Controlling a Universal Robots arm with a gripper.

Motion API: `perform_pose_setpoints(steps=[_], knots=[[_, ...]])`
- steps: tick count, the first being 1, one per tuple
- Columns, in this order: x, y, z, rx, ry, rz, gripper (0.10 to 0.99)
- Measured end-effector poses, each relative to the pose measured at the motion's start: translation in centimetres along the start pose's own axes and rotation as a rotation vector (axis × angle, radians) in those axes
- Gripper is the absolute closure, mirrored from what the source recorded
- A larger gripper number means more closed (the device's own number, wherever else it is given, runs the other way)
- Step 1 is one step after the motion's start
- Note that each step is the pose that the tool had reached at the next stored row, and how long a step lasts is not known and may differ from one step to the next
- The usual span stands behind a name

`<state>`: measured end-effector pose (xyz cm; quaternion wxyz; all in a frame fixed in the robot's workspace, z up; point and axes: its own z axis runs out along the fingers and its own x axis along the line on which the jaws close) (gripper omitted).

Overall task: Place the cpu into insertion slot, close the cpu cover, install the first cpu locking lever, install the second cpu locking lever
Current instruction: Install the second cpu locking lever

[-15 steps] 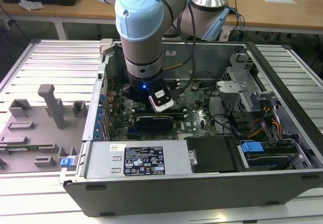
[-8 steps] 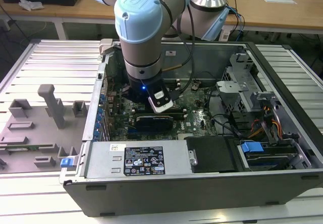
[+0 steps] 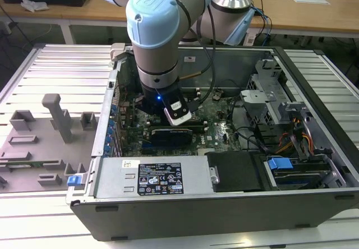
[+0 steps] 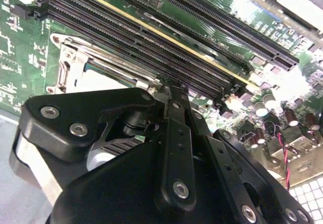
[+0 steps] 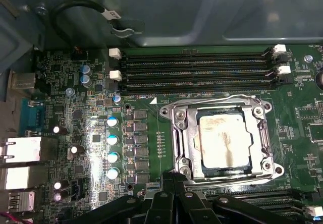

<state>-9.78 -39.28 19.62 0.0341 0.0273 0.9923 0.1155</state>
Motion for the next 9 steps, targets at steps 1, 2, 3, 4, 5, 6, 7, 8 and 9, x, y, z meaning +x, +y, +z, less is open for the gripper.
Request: perform_pose_setpoints(steps=[1,2,3,4,5,6,7,8,9], knots=[[0.00,0.01,-0.04,0.000,-0.0001,0.000,0.980],[-0.01,0.02,-0.07,0.001,-0.0002,0.000,0.980],[0.00,0.02,-0.08,0.001,-0.0002,0.000,0.980],[0.00,0.02,-0.10,0.002,0.0000,0.000,0.980],[0.00,0.01,-0.10,0.002,0.0001,0.000,0.980],[0.00,0.02,-0.10,0.003,-0.0001,0.000,0.980],[0.02,0.02,-0.10,0.007,-0.0001,0.000,0.980],[0.01,0.02,-0.11,0.009,-0.0002,0.000,0.980],[0.01,0.02,-0.16,0.010,-0.0003,-0.001,0.980]])
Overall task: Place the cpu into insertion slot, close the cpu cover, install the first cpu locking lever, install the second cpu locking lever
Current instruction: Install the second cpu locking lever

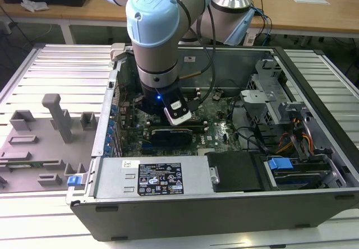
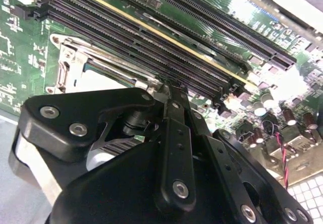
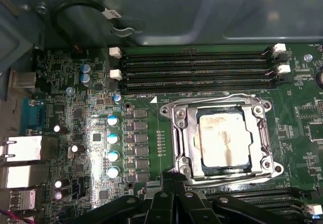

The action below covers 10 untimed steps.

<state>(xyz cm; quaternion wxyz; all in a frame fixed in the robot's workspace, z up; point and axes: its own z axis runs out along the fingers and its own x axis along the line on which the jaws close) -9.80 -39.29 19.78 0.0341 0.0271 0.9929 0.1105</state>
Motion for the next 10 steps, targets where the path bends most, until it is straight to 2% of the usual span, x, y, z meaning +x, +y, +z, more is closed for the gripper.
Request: perform_pose_setpoints(steps=[7,10], knots=[[-0.05,0.17,-0.73,0.000,-0.0003,0.000,0.980],[-0.04,0.15,-0.68,-0.026,0.0013,0.001,0.980]])
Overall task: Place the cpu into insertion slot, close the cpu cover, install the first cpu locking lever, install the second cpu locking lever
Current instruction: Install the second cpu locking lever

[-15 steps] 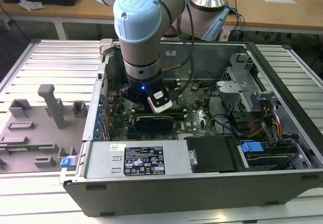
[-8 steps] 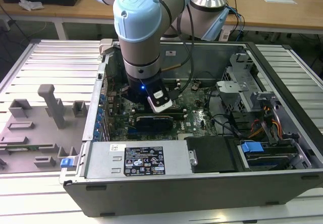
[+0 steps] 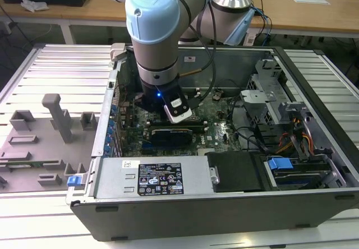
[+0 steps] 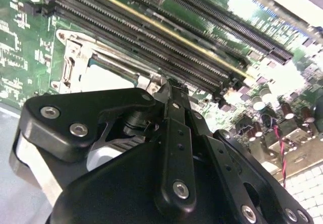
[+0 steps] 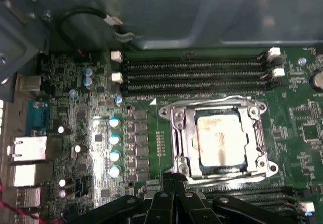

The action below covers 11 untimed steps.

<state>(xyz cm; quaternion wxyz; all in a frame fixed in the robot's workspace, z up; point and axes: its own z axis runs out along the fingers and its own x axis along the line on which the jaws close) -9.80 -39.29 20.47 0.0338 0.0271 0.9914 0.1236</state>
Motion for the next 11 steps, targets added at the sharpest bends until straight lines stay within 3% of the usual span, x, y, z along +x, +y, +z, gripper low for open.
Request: perform_pose_setpoints(steps=[1,5,9,11], knots=[[0.01,-0.01,0.04,-0.008,0.0005,0.000,0.980],[0.11,-0.12,0.44,-0.021,0.0013,0.000,0.980],[0.13,-0.13,0.49,-0.022,0.0015,0.000,0.980],[0.13,-0.13,0.51,-0.015,0.0026,0.000,0.980]])
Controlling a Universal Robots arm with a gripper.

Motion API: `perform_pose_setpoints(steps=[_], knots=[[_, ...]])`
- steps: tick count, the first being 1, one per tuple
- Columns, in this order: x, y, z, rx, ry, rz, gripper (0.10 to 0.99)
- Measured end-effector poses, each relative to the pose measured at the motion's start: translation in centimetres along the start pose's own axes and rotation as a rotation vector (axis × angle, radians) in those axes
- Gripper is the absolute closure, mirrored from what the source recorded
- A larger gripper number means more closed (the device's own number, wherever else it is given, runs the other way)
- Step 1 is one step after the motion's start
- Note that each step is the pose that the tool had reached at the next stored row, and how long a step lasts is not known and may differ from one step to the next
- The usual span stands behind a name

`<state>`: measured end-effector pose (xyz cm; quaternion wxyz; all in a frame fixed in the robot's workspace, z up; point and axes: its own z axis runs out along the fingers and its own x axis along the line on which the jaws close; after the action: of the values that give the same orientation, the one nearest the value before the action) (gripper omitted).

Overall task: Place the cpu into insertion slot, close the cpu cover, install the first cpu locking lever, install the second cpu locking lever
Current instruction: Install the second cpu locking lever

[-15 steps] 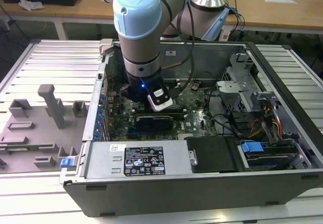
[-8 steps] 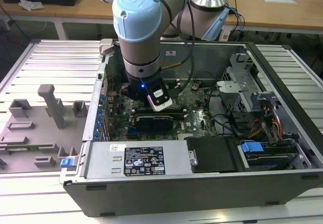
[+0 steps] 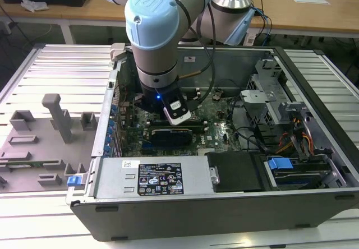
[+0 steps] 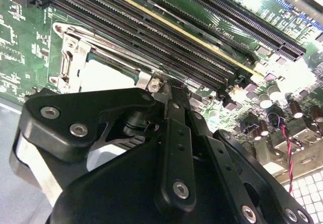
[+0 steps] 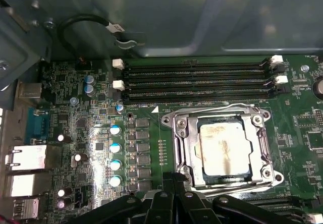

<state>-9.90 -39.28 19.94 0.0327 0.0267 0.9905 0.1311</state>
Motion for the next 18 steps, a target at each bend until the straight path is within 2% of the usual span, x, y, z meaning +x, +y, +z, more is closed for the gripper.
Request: perform_pose_setpoints(steps=[4,6,9,13,15,16,18], knots=[[0.00,-0.01,-0.01,0.025,0.0065,0.000,0.980],[0.00,-0.01,-0.01,0.030,0.0071,0.000,0.980],[-0.01,0.06,-0.27,0.031,0.0070,0.000,0.980],[-0.06,0.29,-1.11,0.031,0.0070,0.000,0.980],[-0.11,0.50,-1.85,0.031,0.0064,0.000,0.980],[-0.13,0.59,-2.20,0.032,0.0061,0.000,0.980],[-0.14,0.63,-2.35,0.037,0.0056,-0.001,0.980]])
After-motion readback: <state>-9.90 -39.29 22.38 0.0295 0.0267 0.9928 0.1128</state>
